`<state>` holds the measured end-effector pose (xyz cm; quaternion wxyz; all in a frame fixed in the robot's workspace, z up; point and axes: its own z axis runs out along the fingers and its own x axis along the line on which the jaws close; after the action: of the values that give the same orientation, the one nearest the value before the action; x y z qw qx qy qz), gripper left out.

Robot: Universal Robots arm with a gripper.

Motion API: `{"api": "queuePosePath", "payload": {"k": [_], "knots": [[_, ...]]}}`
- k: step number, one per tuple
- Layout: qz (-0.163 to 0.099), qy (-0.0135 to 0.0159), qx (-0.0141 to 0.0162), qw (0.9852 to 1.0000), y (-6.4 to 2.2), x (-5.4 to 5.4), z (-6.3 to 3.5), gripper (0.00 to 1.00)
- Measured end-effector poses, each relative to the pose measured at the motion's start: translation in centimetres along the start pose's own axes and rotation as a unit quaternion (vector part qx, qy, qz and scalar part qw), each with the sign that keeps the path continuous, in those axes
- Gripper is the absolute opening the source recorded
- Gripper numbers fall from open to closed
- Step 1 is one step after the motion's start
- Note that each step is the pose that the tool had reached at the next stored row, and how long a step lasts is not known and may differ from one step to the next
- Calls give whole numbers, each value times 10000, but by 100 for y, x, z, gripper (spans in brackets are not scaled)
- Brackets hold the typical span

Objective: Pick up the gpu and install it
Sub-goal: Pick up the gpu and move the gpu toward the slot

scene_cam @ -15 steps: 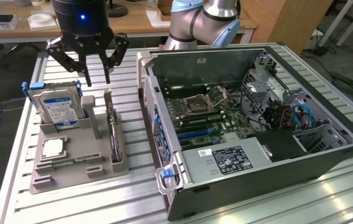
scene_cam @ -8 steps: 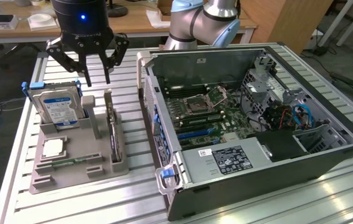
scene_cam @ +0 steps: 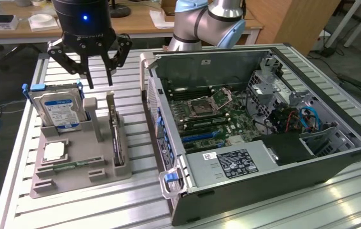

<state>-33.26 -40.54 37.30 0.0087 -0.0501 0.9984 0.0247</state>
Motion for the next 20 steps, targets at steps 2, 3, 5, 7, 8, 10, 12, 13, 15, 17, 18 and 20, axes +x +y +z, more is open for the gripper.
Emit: {"api": "queuePosePath", "payload": {"k": [2,3,5,7,8,10,12,13,15,17,18,20], "knots": [[-22,1,0,10000,0,0,1,43],[-32,2,-1,10000,0,0,2,43],[-53,3,-1,10000,0,0,3,43],[-76,4,-1,10000,0,0,4,43],[-86,4,-2,10000,0,0,5,43],[-109,6,-2,9999,0,0,5,43],[-129,6,-3,9999,0,0,7,43],[-140,6,-3,9999,-1,0,7,43],[-162,8,-3,9999,-1,0,9,43],[-186,9,-4,9998,-1,0,11,43],[-198,10,-4,9998,-1,0,11,43],[-223,11,-5,9997,-2,0,13,43]]}}
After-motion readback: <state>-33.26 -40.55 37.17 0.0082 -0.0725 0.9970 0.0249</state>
